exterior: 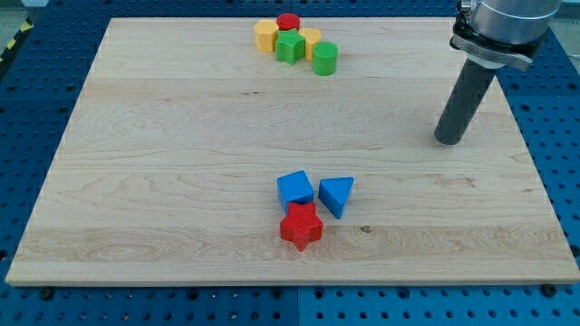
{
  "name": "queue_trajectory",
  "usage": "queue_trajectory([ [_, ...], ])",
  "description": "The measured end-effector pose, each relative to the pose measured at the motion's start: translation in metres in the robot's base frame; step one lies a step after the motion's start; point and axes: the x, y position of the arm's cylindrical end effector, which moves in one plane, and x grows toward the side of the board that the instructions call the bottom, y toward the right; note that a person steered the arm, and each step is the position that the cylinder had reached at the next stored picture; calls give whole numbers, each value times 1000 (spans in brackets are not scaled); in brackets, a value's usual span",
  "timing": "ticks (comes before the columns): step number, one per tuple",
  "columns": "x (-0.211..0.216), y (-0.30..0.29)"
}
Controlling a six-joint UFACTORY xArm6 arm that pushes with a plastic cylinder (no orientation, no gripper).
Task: Slightly push the blue triangle into the blue cube
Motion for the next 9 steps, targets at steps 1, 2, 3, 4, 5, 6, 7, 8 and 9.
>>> queue_trajectory([
  [1,0,0],
  [2,0,0],
  [3,-1,-14],
  [4,-2,-58],
  [5,4,-60],
  [6,45,-64],
  [7,90,-70],
  [8,97,-73],
  [9,97,-90],
])
